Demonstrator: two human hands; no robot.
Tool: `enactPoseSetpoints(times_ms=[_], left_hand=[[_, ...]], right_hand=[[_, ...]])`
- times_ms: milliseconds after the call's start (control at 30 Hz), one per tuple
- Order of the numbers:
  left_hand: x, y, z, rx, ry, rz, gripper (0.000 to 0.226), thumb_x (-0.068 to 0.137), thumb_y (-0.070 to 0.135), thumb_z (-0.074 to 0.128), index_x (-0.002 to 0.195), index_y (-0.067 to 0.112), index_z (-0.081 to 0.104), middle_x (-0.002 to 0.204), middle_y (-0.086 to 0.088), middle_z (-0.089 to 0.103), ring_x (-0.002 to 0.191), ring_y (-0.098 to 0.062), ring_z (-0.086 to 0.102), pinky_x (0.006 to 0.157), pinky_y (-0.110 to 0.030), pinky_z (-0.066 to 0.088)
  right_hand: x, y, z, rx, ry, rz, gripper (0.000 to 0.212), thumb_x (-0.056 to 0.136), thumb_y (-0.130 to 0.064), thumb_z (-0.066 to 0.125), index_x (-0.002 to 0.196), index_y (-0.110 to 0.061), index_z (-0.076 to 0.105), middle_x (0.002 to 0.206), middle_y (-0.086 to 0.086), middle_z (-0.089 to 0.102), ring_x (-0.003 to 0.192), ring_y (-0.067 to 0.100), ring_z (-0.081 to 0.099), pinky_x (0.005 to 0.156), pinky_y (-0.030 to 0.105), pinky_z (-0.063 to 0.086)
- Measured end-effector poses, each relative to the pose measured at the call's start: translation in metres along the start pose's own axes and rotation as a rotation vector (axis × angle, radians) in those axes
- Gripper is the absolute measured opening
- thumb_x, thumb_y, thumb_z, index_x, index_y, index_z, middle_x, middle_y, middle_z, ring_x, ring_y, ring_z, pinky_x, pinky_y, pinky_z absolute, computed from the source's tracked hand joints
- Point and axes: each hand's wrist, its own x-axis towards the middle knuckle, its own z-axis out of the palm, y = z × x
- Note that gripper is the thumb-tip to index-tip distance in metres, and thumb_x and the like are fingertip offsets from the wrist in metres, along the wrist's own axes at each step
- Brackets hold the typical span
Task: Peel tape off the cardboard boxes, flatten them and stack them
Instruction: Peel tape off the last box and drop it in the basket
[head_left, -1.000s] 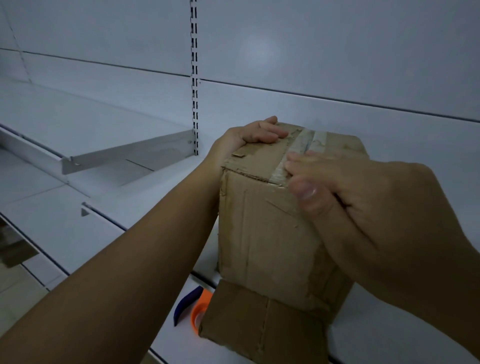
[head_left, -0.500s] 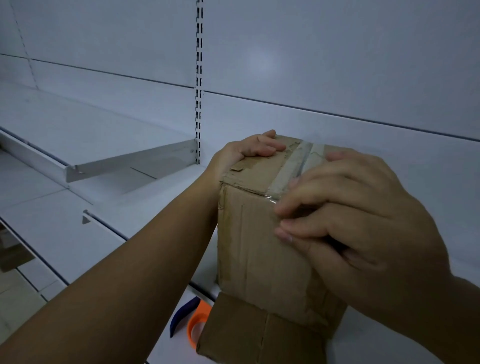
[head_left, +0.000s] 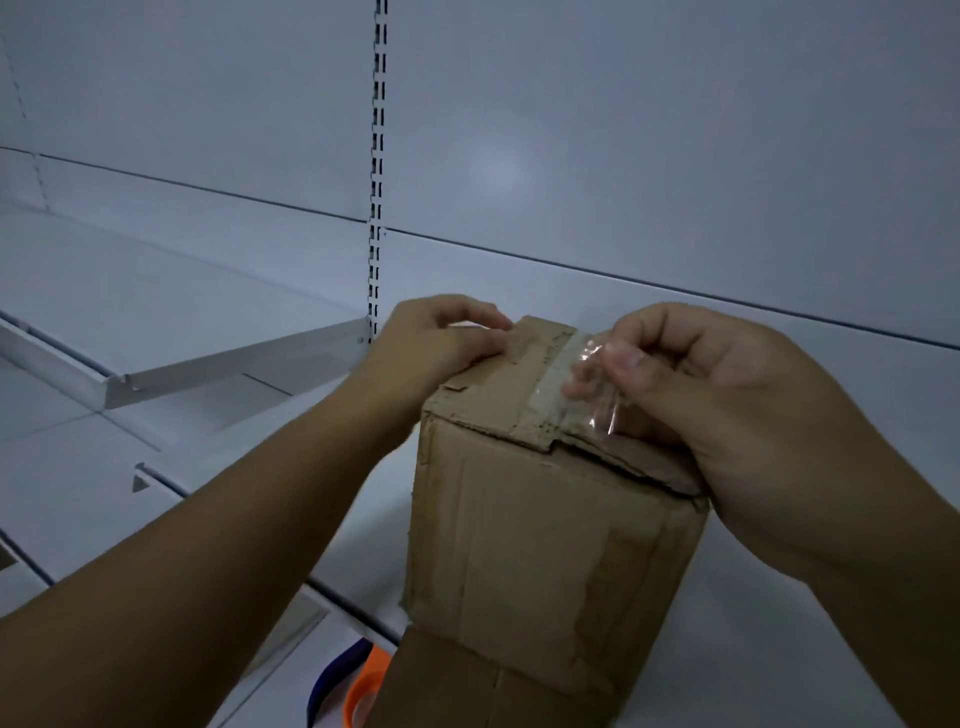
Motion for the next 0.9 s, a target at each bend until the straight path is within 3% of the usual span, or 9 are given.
enactPoseSetpoints(times_ms=[67,133,200,333,400,500,600,800,900], left_hand=[[-0.019,0.011,-0.011,0.324,0.238,0.266,0.013,0.08,0.017,0.063,0.074,0.028,0.068,0.083,0.012,0.07,0.083,-0.001,0.064,0.073,-0.018,0.05],[-0.056,0.027,-0.006,0.512,0.161,0.509,0.008,0.078,0.029,0.057,0.077,0.029,0.064,0.081,0.012,0.065,0.082,-0.003,0.061,0.072,-0.013,0.046],[-0.089,0.021,0.009,0.714,0.055,0.638,0.017,0.076,0.039,0.056,0.09,0.031,0.062,0.096,0.015,0.058,0.091,-0.003,0.057,0.076,-0.019,0.044],[-0.112,-0.011,0.024,0.786,0.049,0.612,0.049,0.072,0.055,0.055,0.12,0.046,0.05,0.127,0.006,0.041,0.114,-0.007,0.045,0.089,-0.009,0.036],[-0.111,-0.011,0.026,0.808,0.087,0.623,0.047,0.072,0.057,0.055,0.118,0.048,0.049,0.127,0.003,0.039,0.116,-0.011,0.043,0.093,-0.015,0.04],[-0.111,-0.01,0.029,0.874,0.097,0.661,0.04,0.072,0.051,0.056,0.111,0.04,0.052,0.114,0.001,0.049,0.112,-0.02,0.05,0.102,-0.037,0.039],[-0.109,-0.007,0.029,0.885,0.122,0.654,0.037,0.071,0.046,0.055,0.107,0.039,0.051,0.11,0.002,0.053,0.11,-0.023,0.052,0.106,-0.037,0.029],[-0.112,-0.012,0.036,0.847,0.222,0.632,0.033,0.07,0.045,0.053,0.103,0.042,0.049,0.123,0.008,0.043,0.118,-0.023,0.049,0.091,-0.037,0.048],[-0.108,-0.016,0.04,0.869,0.24,0.678,0.034,0.07,0.042,0.054,0.103,0.037,0.049,0.119,0.01,0.047,0.114,-0.017,0.047,0.1,-0.041,0.038]], right_hand=[[0.0,0.0,0.0,-0.003,0.002,0.022,0.013,0.075,-0.024,0.061,0.065,-0.02,0.066,0.07,0.003,0.07,0.06,0.008,0.063,0.055,0.013,0.048],[0.0,0.0,0.0,-0.004,0.012,0.045,0.019,0.085,-0.017,0.058,0.067,-0.017,0.063,0.069,0.004,0.07,0.059,0.007,0.062,0.055,0.013,0.048],[0.0,-0.001,-0.001,0.004,-0.002,0.072,0.022,0.089,-0.015,0.055,0.068,-0.017,0.062,0.065,0.003,0.069,0.058,0.007,0.063,0.055,0.013,0.048],[0.001,-0.004,0.003,0.015,-0.009,0.097,0.021,0.091,-0.01,0.052,0.071,-0.012,0.059,0.062,0.006,0.068,0.055,0.01,0.063,0.052,0.016,0.05],[0.006,-0.005,0.001,0.004,-0.057,0.116,0.02,0.092,-0.008,0.051,0.073,-0.009,0.057,0.059,0.004,0.066,0.055,0.01,0.062,0.052,0.015,0.05],[0.025,-0.009,-0.01,-0.054,-0.297,0.205,0.016,0.088,-0.009,0.055,0.072,-0.008,0.057,0.061,0.001,0.064,0.056,0.009,0.06,0.053,0.014,0.05],[0.047,-0.011,-0.015,-0.147,-0.487,0.23,0.011,0.083,-0.012,0.058,0.072,-0.009,0.055,0.059,-0.001,0.062,0.051,0.007,0.058,0.047,0.015,0.049],[0.058,0.015,-0.014,0.131,-0.416,0.158,0.009,0.079,-0.011,0.06,0.071,-0.01,0.056,0.058,0.001,0.058,0.046,0.006,0.053,0.04,0.015,0.045],[0.059,0.018,-0.017,0.164,-0.414,0.153,0.007,0.075,-0.013,0.06,0.07,-0.01,0.057,0.057,0.002,0.058,0.045,0.006,0.053,0.038,0.015,0.045]])
